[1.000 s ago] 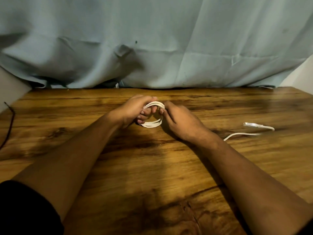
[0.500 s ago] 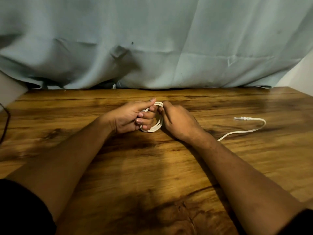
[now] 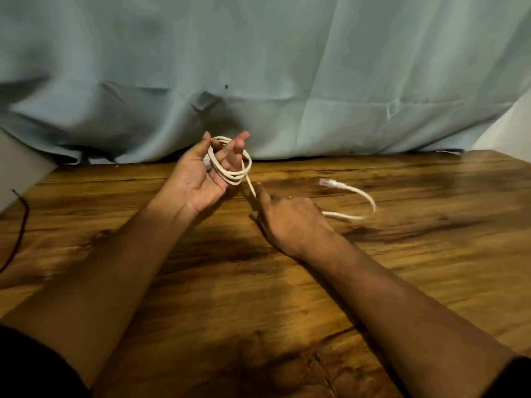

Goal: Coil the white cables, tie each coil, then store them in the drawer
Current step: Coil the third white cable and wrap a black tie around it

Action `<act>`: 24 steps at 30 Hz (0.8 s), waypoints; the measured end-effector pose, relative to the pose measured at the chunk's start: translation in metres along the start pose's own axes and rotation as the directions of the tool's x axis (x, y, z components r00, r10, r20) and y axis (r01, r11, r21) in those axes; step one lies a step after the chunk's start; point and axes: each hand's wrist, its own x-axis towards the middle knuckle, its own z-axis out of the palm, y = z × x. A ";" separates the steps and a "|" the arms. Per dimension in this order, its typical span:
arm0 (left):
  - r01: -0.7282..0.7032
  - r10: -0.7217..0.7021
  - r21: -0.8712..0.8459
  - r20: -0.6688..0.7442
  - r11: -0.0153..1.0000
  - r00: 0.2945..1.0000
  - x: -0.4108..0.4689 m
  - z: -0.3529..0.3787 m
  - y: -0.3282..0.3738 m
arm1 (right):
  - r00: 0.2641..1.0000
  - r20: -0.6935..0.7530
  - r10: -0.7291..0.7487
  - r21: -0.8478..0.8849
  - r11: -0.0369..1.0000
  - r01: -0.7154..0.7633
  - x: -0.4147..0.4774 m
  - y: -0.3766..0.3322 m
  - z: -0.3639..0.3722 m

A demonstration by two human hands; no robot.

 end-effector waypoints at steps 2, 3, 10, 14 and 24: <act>-0.035 0.033 -0.041 -0.053 0.999 0.998 0.003 -0.004 0.007 | 0.999 0.002 -0.040 0.038 0.998 0.040 -0.005 -0.010 -0.004; -0.047 0.043 -0.041 -0.085 0.998 0.995 0.004 -0.006 0.010 | 0.998 -0.010 -0.066 0.060 0.996 0.066 -0.008 -0.012 -0.007; 0.000 0.034 0.168 -0.198 0.986 0.980 0.008 -0.013 0.007 | 0.970 -0.100 -0.222 0.111 0.966 0.233 -0.009 -0.014 -0.023; 0.039 0.036 0.458 -0.155 0.888 0.987 0.008 -0.015 -0.003 | 0.953 -0.180 -0.245 0.133 0.954 0.270 -0.009 -0.006 -0.031; -0.071 -0.076 0.875 0.122 0.479 0.990 -0.005 -0.024 -0.029 | 0.883 -0.401 -0.245 0.027 0.960 0.279 -0.006 0.025 -0.037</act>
